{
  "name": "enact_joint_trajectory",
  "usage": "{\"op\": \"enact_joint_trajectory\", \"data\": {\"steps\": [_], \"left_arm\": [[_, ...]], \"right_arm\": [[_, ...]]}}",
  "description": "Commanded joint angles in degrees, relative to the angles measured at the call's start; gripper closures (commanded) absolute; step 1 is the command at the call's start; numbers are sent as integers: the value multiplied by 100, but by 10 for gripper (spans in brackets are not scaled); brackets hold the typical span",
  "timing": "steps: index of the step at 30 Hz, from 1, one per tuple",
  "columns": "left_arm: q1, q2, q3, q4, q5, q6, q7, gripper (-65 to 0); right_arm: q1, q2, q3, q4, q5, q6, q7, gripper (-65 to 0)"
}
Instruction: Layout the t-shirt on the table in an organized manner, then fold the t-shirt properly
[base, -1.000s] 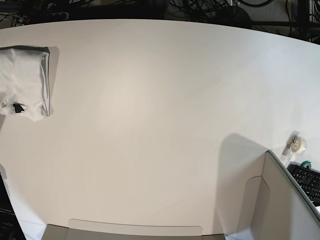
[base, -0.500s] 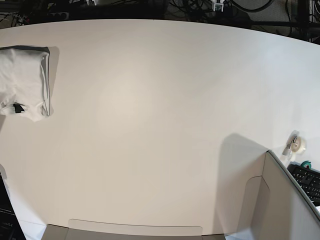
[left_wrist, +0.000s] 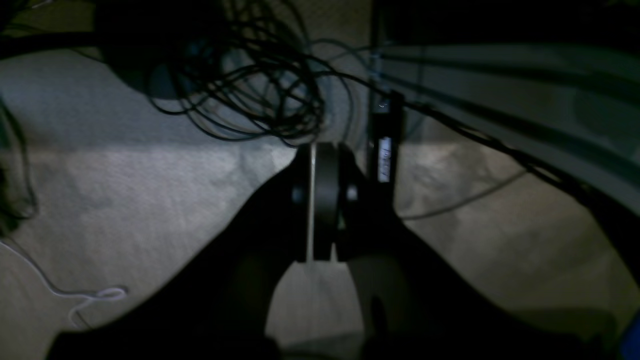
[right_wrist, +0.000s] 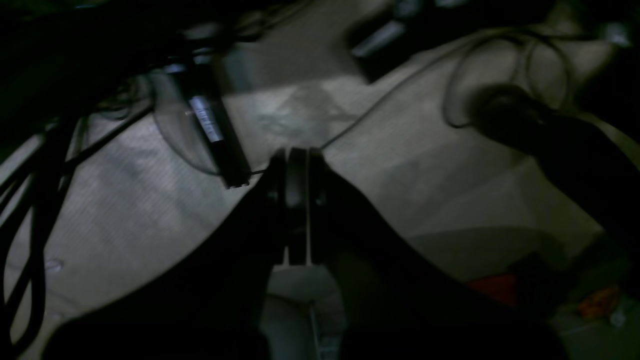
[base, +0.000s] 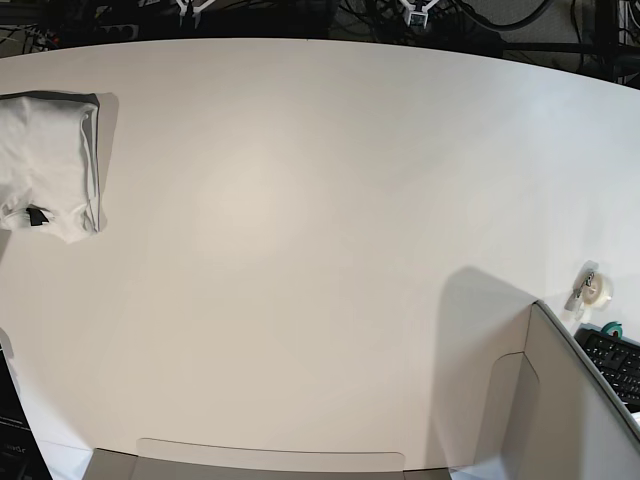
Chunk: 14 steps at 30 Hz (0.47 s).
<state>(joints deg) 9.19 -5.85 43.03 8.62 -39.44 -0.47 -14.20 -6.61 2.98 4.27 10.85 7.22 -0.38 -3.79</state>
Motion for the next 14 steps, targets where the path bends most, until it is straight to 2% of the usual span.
{"op": "enact_joint_trajectory", "data": {"steps": [1, 6, 14], "left_arm": [[26, -35, -17, -5, 1, 25, 9, 0], [-27, 150, -17, -5, 1, 25, 97, 0], [-159, 158, 1, 21, 10, 25, 457, 0]], "right_arm": [[15, 5, -10, 18, -32, -45, 129, 0], [85, -4, -19, 18, -41, -36, 146, 0], [94, -109, -19, 18, -59, -36, 137, 0]]}}
